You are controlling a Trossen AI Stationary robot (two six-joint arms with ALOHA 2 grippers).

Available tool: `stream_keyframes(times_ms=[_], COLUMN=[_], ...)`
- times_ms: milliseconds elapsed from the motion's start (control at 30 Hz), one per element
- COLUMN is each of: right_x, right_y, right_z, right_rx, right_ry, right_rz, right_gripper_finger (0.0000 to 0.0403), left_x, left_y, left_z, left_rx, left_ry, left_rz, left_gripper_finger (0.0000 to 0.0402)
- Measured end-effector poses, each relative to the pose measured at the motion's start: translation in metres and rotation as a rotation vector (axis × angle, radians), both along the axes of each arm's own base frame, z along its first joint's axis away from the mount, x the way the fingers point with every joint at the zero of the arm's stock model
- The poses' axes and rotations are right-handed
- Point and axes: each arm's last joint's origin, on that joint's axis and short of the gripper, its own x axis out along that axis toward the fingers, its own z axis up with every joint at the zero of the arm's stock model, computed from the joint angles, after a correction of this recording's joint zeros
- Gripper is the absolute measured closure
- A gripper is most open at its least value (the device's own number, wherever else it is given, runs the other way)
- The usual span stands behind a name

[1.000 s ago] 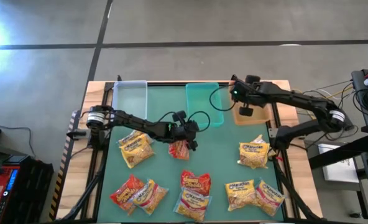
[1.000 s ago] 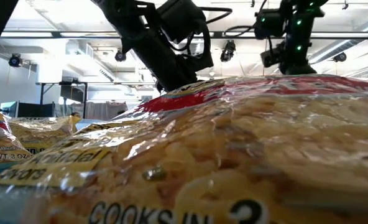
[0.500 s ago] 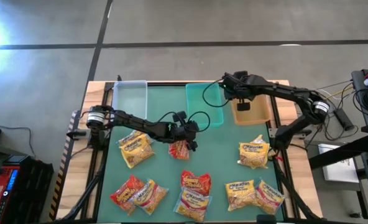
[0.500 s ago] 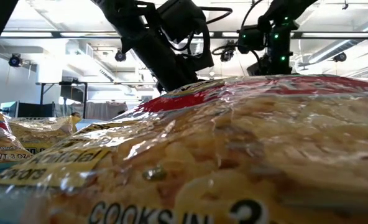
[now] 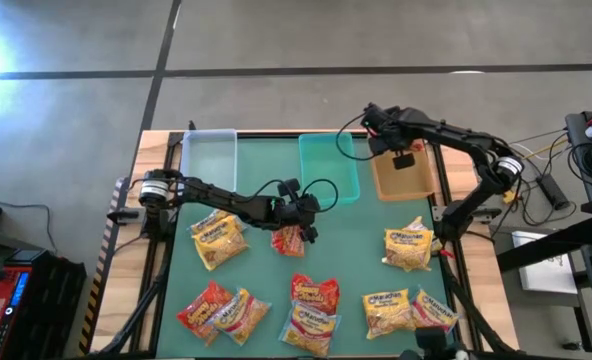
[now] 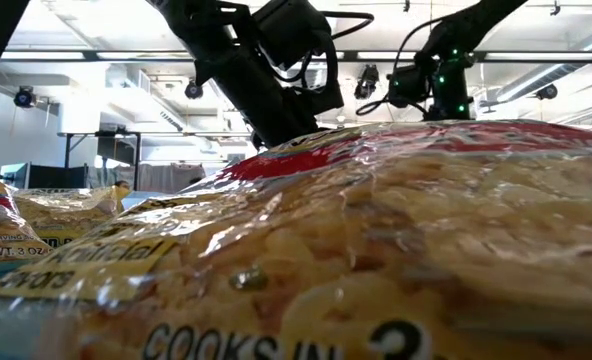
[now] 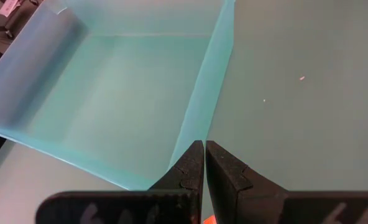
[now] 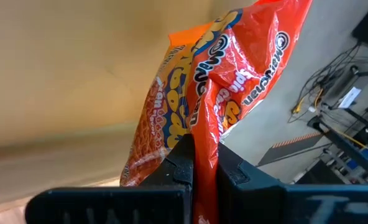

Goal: Sort Maruchan noodles
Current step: Put the orange noodle pack into the orange bin

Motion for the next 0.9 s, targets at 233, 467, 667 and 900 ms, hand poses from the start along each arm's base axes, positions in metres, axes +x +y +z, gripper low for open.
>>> stream_keyframes(times_ms=[233,467,667,900], right_x=[0.001,0.011,0.013,0.013], right_y=[0.002,0.002,-0.004,-0.013], right_z=[0.006,0.008,0.004,-0.005], right_rx=[0.0,0.064,0.074,0.088], right_ry=[-0.051,-0.184,-0.127,-0.14], right_rz=[0.0,0.077,0.19,0.157], right_gripper_finger=[0.0391,0.0391,0.0391,0.0385], left_x=[0.0,0.0,0.0,0.0], left_y=[0.001,0.001,0.001,0.001], left_z=[0.0,0.0,0.0,0.0], left_rx=[0.0,0.0,-0.001,0.0], left_ry=[-0.001,-0.001,-0.001,0.0], left_rz=[0.002,0.002,0.002,0.002], left_gripper_finger=[0.0402,0.0402,0.0402,0.0402])
